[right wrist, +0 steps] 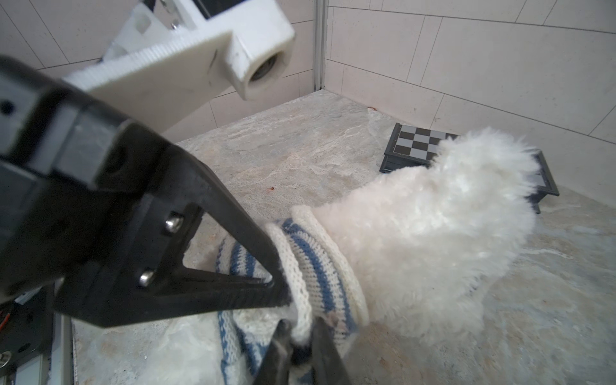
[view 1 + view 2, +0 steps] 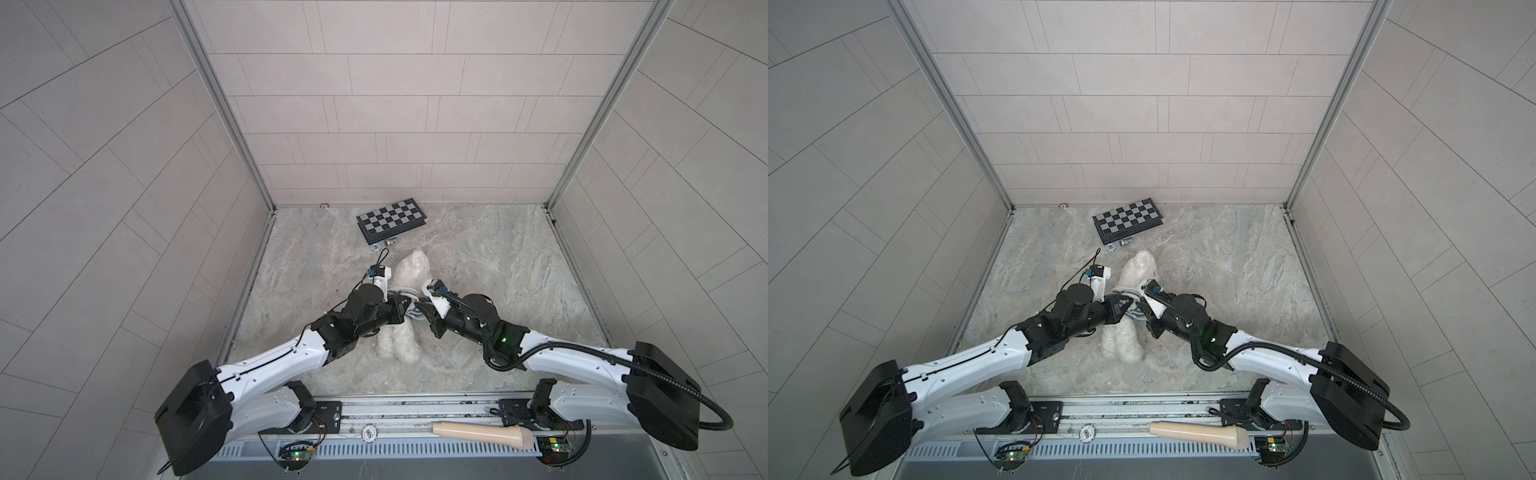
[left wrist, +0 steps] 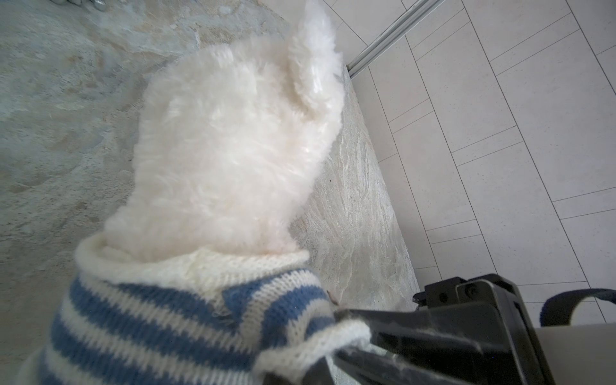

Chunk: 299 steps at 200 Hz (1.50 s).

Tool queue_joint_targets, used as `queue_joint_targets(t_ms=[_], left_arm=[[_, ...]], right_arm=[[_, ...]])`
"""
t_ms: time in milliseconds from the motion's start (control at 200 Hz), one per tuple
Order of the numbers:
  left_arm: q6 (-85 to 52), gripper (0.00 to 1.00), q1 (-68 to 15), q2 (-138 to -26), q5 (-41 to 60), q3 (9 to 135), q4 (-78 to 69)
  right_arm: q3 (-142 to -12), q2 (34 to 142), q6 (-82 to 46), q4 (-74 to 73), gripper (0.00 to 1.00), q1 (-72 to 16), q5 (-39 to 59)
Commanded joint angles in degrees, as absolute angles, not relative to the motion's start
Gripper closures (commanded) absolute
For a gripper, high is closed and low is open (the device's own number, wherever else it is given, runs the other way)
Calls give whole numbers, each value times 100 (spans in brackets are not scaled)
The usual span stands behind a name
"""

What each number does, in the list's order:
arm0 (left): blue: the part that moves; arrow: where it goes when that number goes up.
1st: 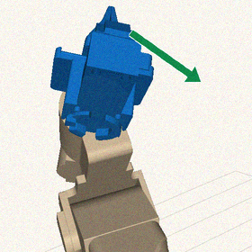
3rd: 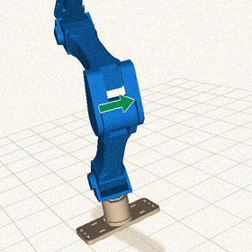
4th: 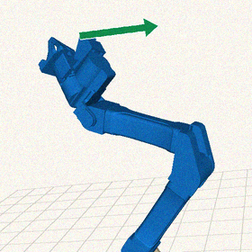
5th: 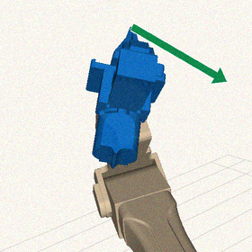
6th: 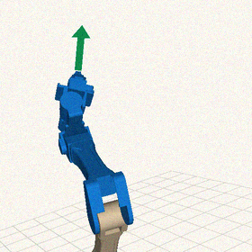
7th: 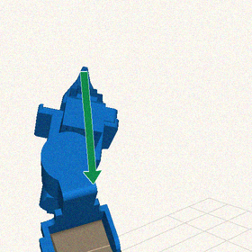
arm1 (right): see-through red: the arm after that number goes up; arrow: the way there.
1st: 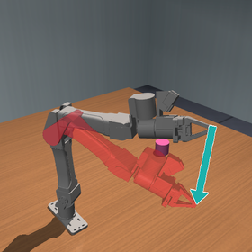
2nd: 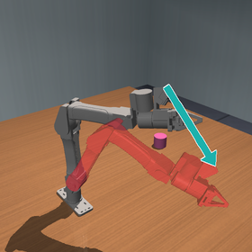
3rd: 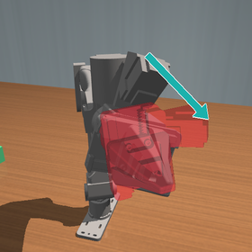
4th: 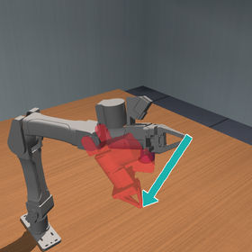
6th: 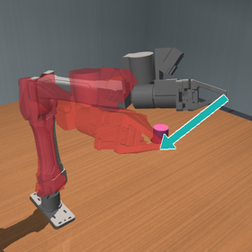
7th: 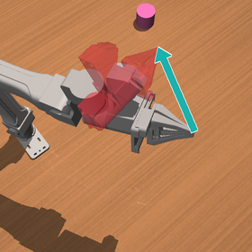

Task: Dress the teddy bear

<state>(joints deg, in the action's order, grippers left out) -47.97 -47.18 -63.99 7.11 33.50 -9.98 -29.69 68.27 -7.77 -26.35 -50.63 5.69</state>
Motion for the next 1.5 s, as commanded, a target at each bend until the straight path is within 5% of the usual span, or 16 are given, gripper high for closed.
queue_joint_targets(t_ms=[0, 1146, 1492], left_arm=[[-4712, 100, -4755, -6273, 650, 3341, -1270], [-6337, 100, -3945, -5211, 1973, 2182, -4172], [-6385, 100, -3789, -5413, 3399, 2564, -4270]], right_arm=[[-3052, 6837, -782, -2631, 96, -5089, 501], [-2726, 6692, -512, -1550, 100, -5089, 421], [-2443, 5943, -173, -1150, 100, -5063, 371]])
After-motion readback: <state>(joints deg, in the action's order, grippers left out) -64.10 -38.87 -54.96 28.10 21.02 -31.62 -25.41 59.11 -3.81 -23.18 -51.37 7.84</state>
